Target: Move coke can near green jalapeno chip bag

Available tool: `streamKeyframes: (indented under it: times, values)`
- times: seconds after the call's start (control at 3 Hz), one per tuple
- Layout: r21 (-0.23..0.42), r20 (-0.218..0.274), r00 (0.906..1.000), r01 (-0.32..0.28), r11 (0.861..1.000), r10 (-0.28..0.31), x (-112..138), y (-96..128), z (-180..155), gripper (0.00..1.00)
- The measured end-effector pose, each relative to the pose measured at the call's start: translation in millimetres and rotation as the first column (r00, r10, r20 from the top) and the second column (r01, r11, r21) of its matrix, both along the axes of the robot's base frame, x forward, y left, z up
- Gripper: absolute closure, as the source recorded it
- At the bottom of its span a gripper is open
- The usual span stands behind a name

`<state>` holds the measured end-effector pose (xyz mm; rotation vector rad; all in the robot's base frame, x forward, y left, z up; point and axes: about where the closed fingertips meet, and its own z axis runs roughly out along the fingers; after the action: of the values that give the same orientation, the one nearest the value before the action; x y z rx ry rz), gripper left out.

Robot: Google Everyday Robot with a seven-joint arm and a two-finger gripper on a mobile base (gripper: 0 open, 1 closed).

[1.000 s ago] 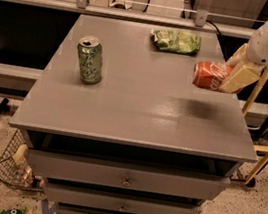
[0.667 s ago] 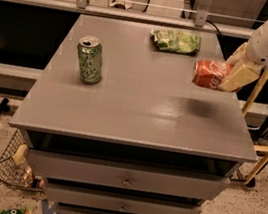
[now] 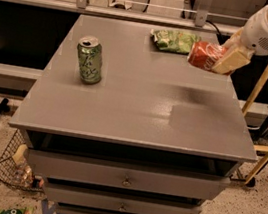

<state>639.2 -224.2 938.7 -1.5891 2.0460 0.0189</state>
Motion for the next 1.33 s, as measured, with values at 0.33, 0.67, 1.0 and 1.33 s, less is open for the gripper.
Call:
streamKeyframes:
  times: [0.33,0.67,1.0,1.33]
  values:
    - [0.008,0.041,0.9973,0.060,0.998,-0.060,34.3,9.8,9.2,1.00]
    - [0.013,0.032,0.9919,0.122,0.992,-0.123,66.4,19.0,-0.4,1.00]
    - [0.044,0.012,0.9851,0.171,0.984,-0.172,88.7,32.5,-13.6,1.00]
    - [0.064,-0.013,0.9761,0.217,0.974,-0.217,107.0,45.2,-27.9,1.00]
